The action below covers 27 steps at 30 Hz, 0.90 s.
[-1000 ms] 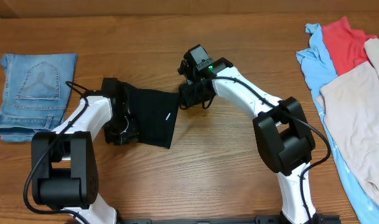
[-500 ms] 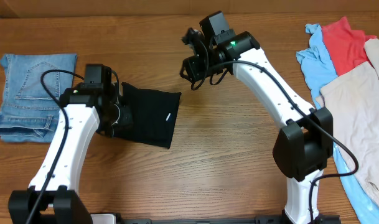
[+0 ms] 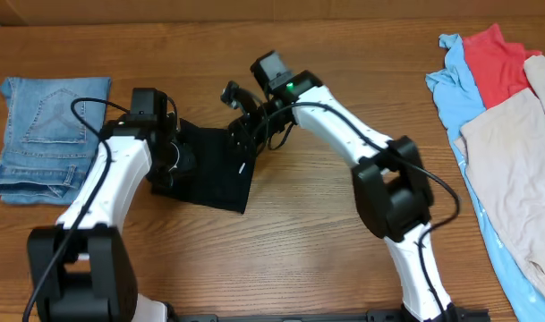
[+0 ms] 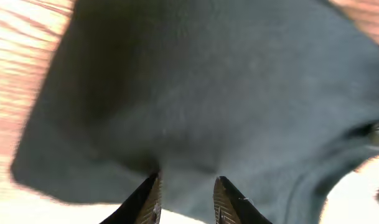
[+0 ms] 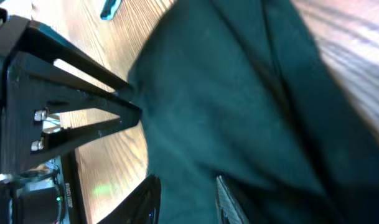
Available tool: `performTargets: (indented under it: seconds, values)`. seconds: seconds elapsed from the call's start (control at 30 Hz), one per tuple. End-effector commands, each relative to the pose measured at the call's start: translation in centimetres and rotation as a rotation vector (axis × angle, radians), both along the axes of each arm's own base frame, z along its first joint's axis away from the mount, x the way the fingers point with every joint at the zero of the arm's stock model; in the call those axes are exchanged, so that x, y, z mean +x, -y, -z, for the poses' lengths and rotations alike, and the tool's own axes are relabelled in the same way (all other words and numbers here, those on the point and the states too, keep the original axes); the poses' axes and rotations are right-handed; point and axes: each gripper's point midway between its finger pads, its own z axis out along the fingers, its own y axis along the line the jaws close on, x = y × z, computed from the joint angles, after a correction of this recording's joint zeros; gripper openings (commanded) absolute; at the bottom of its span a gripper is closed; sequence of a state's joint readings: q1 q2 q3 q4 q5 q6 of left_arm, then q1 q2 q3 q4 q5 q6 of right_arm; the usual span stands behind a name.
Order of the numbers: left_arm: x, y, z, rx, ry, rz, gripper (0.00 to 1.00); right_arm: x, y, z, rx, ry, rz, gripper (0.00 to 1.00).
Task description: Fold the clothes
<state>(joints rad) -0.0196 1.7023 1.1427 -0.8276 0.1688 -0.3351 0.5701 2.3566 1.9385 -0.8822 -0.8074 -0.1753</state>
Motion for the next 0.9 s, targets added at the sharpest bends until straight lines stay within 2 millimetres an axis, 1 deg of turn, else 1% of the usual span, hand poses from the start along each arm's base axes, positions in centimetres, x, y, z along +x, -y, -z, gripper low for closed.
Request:
performTargets:
  seconds: [0.0,0.1,0.13,0.23,0.33,0.4,0.47,0.57,0.63,0.73,0.87]
  values:
    - [-0.4,0.8,2.2,-0.033,-0.062,-0.001,0.31,-0.6,-1.3,1.0,0.037,-0.019,-0.032,0.33]
    - [-0.8,0.8,4.0,-0.031,-0.113,-0.002,0.31,0.4,-0.9,3.6,-0.039,-0.036,0.035,0.34]
    - [-1.2,0.8,4.9,-0.032,-0.147,0.003,0.31,0.6,-0.7,4.7,-0.074,-0.047,0.061,0.34]
    - [-2.5,0.8,6.8,-0.033,-0.231,0.003,0.28,1.0,0.4,7.1,-0.169,-0.071,0.121,0.34]
    - [-3.6,0.9,8.3,-0.035,-0.299,0.025,0.27,1.8,1.7,8.5,-0.257,-0.068,0.187,0.39]
    - [-4.3,0.8,8.9,-0.034,-0.336,0.035,0.27,2.9,3.0,9.0,-0.315,-0.059,0.251,0.42]
    - [-4.5,0.8,9.0,-0.033,-0.343,0.051,0.27,3.5,3.7,9.1,-0.322,-0.068,0.278,0.43]
    - [-4.6,0.8,9.0,-0.030,-0.342,0.065,0.27,4.1,4.8,9.1,-0.326,-0.080,0.300,0.48]
    - [-4.8,0.7,8.9,-0.029,-0.350,0.075,0.26,4.6,5.6,8.7,-0.329,-0.089,0.317,0.49]
    - [-5.2,0.6,8.9,-0.020,-0.361,0.098,0.25,5.4,6.8,7.6,-0.331,-0.096,0.344,0.50]
    - [-5.6,0.0,8.9,0.011,-0.375,0.119,0.24,7.2,8.6,5.1,-0.312,-0.078,0.393,0.52]
